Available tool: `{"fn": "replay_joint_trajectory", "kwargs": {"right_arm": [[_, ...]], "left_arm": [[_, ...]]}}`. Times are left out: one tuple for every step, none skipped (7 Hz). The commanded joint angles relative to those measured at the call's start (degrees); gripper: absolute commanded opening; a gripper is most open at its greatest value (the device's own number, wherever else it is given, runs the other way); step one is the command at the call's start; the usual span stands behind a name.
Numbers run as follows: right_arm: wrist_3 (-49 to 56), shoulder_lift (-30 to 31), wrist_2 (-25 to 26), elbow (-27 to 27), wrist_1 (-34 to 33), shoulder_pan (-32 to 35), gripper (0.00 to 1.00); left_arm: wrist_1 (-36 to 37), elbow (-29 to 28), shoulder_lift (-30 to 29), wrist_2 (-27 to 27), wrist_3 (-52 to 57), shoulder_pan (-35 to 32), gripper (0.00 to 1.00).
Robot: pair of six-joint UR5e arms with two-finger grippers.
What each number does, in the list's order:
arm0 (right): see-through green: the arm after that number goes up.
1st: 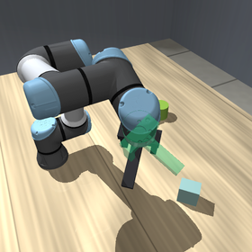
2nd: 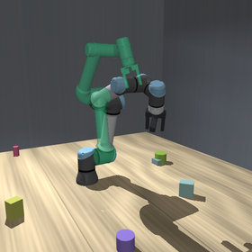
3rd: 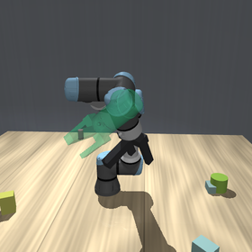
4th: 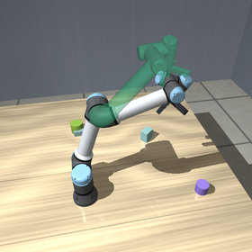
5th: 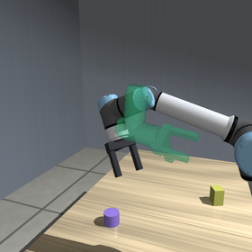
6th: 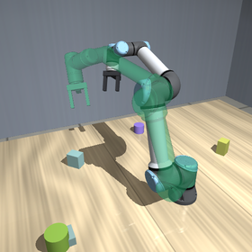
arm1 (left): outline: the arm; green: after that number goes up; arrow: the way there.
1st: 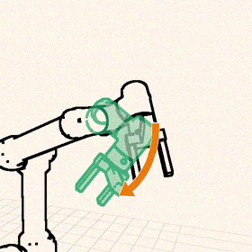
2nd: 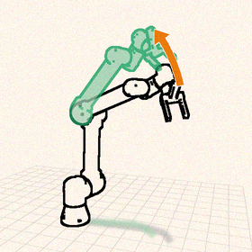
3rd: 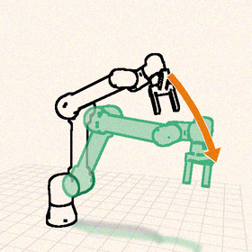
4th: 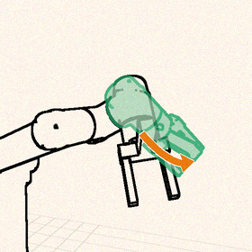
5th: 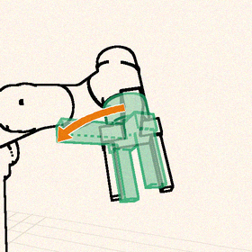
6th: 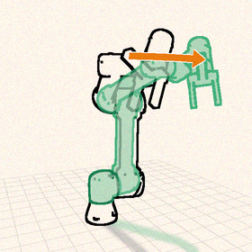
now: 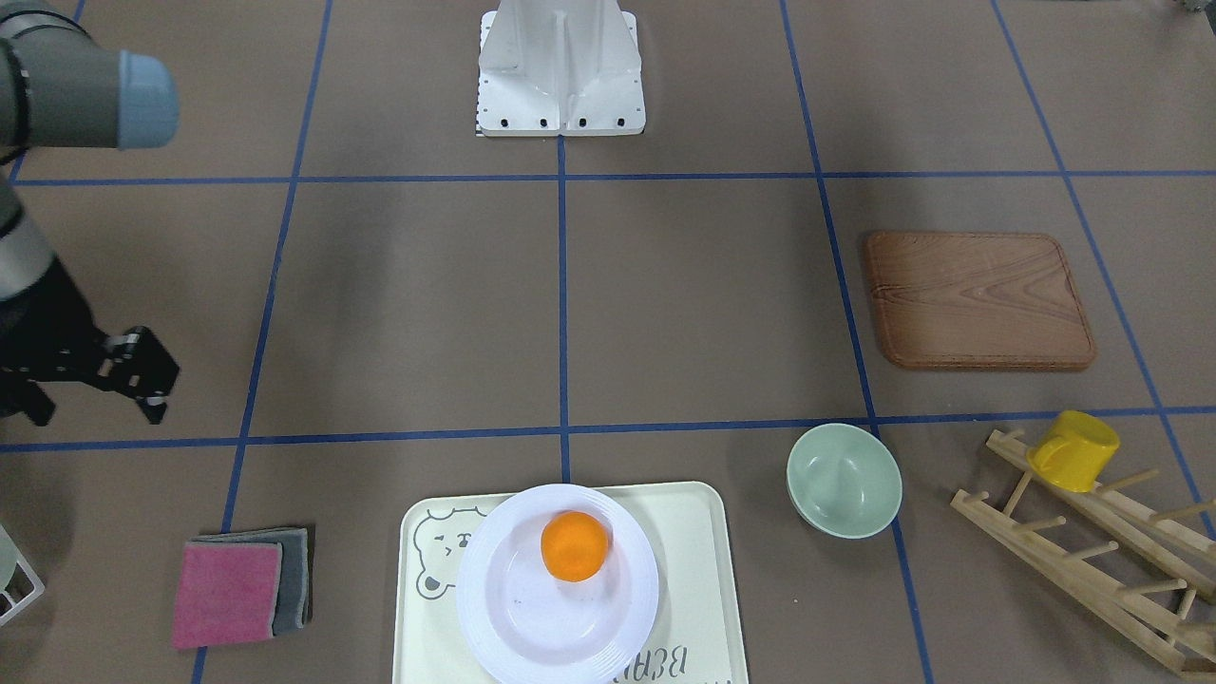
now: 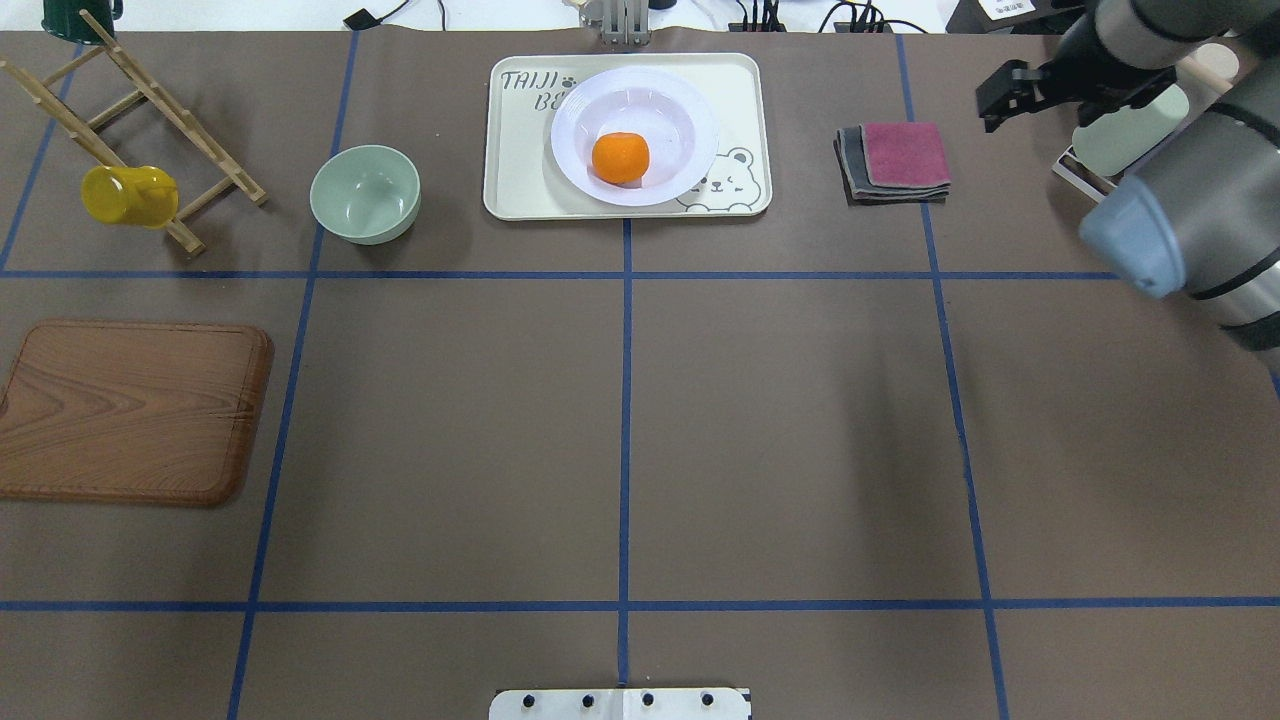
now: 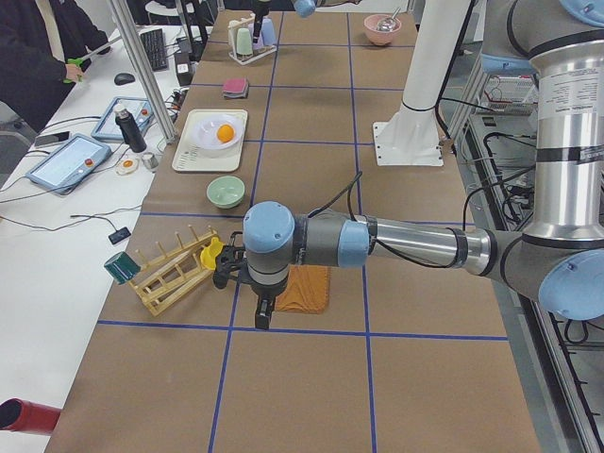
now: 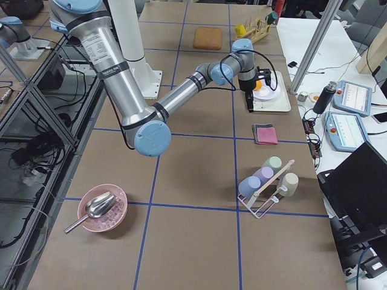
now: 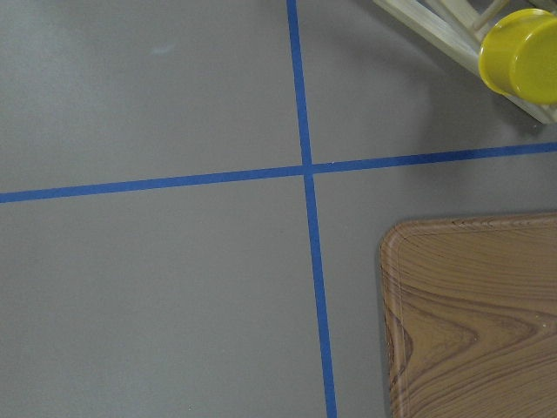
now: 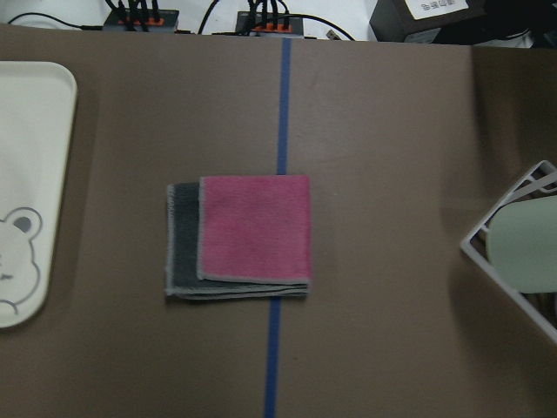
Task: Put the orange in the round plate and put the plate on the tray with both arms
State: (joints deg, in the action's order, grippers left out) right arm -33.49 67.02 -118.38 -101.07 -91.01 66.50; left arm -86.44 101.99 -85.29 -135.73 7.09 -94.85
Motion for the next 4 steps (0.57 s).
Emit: {"fn": "replay_joint_trajectory", "kwargs": {"right_arm": [[20.14, 8.88, -9.82, -0.09, -0.48, 12.54, 1.00], [27.01, 13.62, -11.16, -0.09, -0.48, 16.77, 1.00], [32.99, 18.71, -11.96, -0.09, -0.48, 20.12, 1.00], [38.80, 23.29, -12.66, -0.18, -0.40, 23.29, 1.00]], "left_arm": [[-1.88, 0.57, -0.14, -0.05, 0.28, 0.01, 0.99], [-2.84, 1.01, -0.05, -0.06, 0.20, 0.01, 0.99], [-4.42, 0.84, 0.12, 0.03, 0.20, 0.01, 0.99], [-5.92, 0.58, 0.47, 0.03, 0.29, 0.01, 0.99]]}}
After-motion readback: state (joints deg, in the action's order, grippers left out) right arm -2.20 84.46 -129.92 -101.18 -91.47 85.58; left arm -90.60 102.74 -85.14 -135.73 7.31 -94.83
